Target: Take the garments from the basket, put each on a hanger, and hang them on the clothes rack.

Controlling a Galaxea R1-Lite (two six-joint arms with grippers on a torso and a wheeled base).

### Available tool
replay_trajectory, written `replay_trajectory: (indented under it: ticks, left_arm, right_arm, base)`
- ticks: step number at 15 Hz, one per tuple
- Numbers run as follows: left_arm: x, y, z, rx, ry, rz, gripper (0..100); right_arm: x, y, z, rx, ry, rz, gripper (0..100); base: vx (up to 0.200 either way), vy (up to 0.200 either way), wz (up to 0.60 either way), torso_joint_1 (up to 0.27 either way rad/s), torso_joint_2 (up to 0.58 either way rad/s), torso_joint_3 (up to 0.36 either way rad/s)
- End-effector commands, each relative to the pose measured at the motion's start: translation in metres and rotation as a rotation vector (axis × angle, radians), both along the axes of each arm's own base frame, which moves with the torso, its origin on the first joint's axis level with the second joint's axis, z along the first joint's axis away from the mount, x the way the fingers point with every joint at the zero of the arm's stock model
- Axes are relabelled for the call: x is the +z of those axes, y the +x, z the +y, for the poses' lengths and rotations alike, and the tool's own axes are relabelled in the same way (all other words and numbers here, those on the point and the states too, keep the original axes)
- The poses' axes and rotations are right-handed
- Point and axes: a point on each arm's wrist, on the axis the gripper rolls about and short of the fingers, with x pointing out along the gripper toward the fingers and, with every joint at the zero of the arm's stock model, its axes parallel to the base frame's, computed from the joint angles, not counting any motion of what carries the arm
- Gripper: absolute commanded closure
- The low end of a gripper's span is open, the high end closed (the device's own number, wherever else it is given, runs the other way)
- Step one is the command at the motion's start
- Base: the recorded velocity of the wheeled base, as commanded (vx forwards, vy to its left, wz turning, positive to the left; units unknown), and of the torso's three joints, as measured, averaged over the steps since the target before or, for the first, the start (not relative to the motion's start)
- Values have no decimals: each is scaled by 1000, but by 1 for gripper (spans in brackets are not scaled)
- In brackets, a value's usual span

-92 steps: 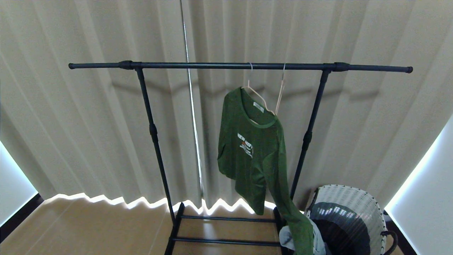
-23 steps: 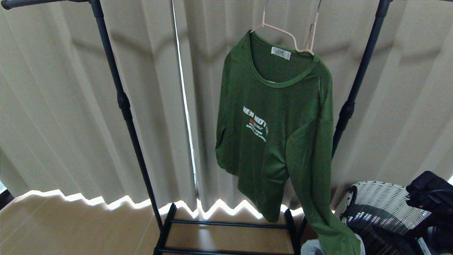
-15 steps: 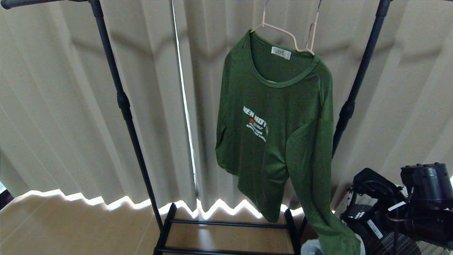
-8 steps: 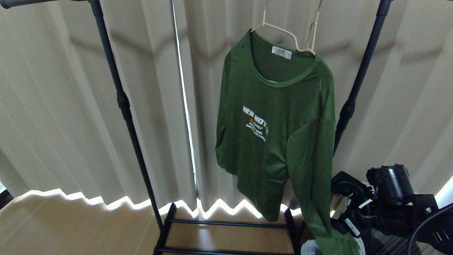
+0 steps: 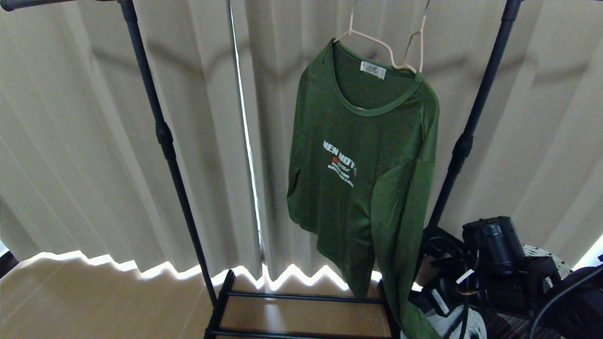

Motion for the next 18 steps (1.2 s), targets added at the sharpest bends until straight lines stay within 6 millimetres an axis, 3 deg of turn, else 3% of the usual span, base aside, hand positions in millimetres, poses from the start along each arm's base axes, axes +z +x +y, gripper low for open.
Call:
replay_trajectory:
  ticks: [1, 5, 9, 18]
  left_arm:
    - [0, 0, 0, 0, 0, -1, 0]
    - [0, 0, 0, 0, 0, -1, 0]
    - [0, 0, 0, 0, -12, 0, 0]
    - [0, 0, 0, 1, -12, 0, 0]
  right_arm:
    - [-1, 1, -15, -72, -25, 3, 0]
    - [-14, -1, -38, -189, -87, 57, 0]
    - [-24, -13, -45, -206, -117, 148, 0]
    - [-37, -7, -59, -313, -205, 187, 0]
  base:
    - [0, 0, 0, 0, 0, 0]
    - [0, 0, 0, 0, 0, 0]
    - [0, 0, 0, 0, 0, 0]
    - [0, 0, 0, 0, 0, 0]
